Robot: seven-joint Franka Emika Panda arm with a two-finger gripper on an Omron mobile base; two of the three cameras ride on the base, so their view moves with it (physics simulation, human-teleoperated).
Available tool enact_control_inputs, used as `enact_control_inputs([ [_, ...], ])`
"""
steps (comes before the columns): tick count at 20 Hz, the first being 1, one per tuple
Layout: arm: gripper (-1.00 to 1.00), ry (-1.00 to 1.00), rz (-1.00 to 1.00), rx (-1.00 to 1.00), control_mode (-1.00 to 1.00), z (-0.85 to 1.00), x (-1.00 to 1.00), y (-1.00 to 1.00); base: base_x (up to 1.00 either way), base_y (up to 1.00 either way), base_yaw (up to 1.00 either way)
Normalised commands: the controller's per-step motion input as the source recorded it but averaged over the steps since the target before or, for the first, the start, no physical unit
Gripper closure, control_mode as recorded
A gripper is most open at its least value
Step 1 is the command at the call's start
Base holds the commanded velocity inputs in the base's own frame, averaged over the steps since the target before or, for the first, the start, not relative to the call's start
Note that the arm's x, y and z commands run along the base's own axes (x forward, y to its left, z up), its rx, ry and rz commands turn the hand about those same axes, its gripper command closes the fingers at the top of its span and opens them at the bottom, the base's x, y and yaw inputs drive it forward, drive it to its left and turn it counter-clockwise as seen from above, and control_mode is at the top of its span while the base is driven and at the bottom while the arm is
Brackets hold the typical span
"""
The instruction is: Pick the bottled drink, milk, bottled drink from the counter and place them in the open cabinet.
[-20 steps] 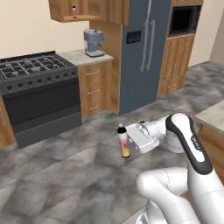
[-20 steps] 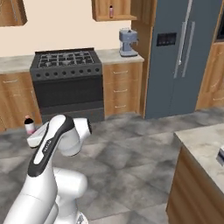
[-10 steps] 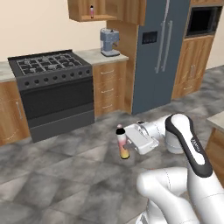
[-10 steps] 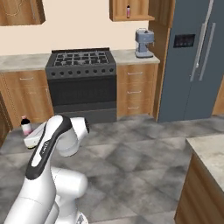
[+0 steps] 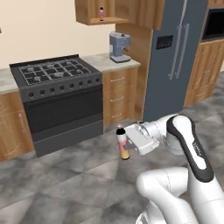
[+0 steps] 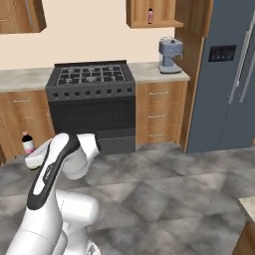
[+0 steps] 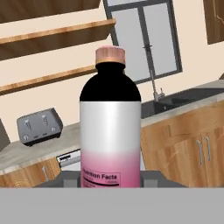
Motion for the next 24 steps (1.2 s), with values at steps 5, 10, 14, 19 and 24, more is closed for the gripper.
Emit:
enact_control_inputs([
  [5, 1.0, 0.0, 0.0, 0.0, 1.0, 0.0, 0.0, 0.0, 1.0, 0.17, 0.0],
  [10, 1.0, 0.0, 0.0, 0.0, 1.0, 0.0, 0.0, 0.0, 1.0, 0.11, 0.0],
  [14, 1.0, 0.0, 0.0, 0.0, 1.0, 0.0, 0.0, 0.0, 1.0, 0.0, 0.0],
  [19, 1.0, 0.0, 0.0, 0.0, 1.0, 0.0, 0.0, 0.0, 1.0, -0.06, 0.0],
  [24, 1.0, 0.0, 0.0, 0.0, 1.0, 0.0, 0.0, 0.0, 0.92, -0.52, 0.07],
])
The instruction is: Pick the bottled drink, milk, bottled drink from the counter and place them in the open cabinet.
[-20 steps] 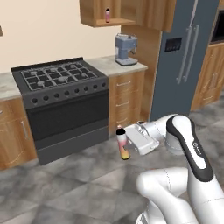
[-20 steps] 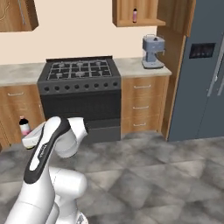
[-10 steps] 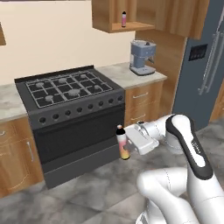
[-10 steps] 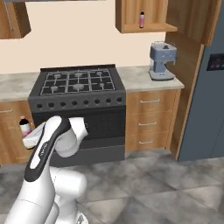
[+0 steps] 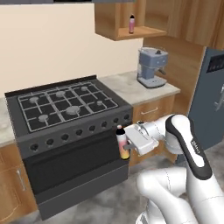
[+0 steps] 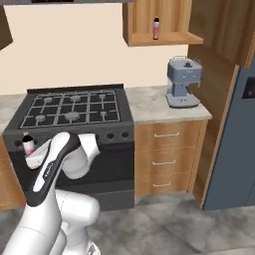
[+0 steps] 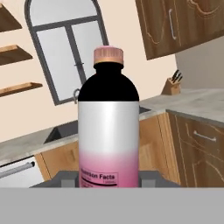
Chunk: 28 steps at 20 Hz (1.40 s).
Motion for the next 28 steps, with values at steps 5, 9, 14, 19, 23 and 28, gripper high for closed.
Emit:
enact_control_inputs([
  [5, 1.0, 0.0, 0.0, 0.0, 1.0, 0.0, 0.0, 0.0, 0.71, -0.79, 0.02],
  [9, 1.0, 0.0, 0.0, 0.0, 1.0, 0.0, 0.0, 0.0, 0.62, -0.86, 0.0],
  [14, 1.0, 0.0, 0.0, 0.0, 1.0, 0.0, 0.0, 0.0, 0.47, -0.82, 0.01],
  [19, 1.0, 0.0, 0.0, 0.0, 1.0, 0.0, 0.0, 0.0, 0.42, -0.56, 0.0],
  [23, 1.0, 0.0, 0.0, 0.0, 1.0, 0.0, 0.0, 0.0, 0.52, -0.06, 0.0],
  [28, 1.0, 0.0, 0.0, 0.0, 1.0, 0.0, 0.0, 0.0, 0.51, 0.0, 0.0],
])
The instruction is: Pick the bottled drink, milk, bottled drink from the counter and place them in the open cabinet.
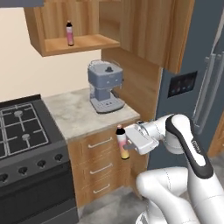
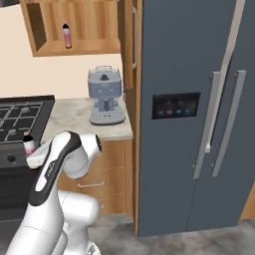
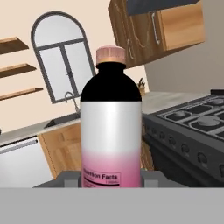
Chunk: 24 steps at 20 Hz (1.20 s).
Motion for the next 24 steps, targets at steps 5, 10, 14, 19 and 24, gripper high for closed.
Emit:
enact_control_inputs([
  [5, 1.0, 0.0, 0.0, 0.0, 1.0, 0.0, 0.0, 0.0, 0.83, 0.0, 0.0],
  [10, 1.0, 0.0, 0.0, 0.0, 1.0, 0.0, 0.0, 0.0, 0.91, 0.0, 0.0],
  [14, 1.0, 0.0, 0.0, 0.0, 1.0, 0.0, 0.0, 0.0, 0.75, 0.0, 0.0],
  [19, 1.0, -0.02, 0.0, 0.03, -1.0, 0.17, 0.01, 0.0, 0.32, 0.0, 0.0],
  [24, 1.0, -0.16, -0.01, 0.11, -1.0, 0.95, 0.0, 0.0, 0.0, 0.0, 0.0],
])
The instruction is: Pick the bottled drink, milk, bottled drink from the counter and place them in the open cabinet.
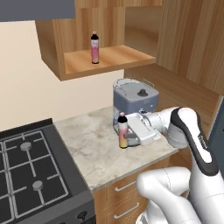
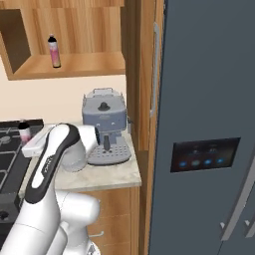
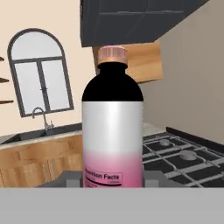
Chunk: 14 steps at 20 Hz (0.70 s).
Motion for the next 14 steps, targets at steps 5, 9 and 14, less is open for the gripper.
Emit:
enact_control_inputs([
  [5, 1.0, -0.15, -0.07, 0.05, -1.0, 0.98, 0.0, 0.0, 0.0, 0.0, 0.0],
  [9, 1.0, -0.07, -0.12, 0.01, -1.0, 0.86, 0.0, -0.14, 0.0, 0.0, 0.0],
  [14, 1.0, -0.06, -0.2, 0.0, -1.0, 0.73, 0.0, -0.38, 0.0, 0.0, 0.0],
])
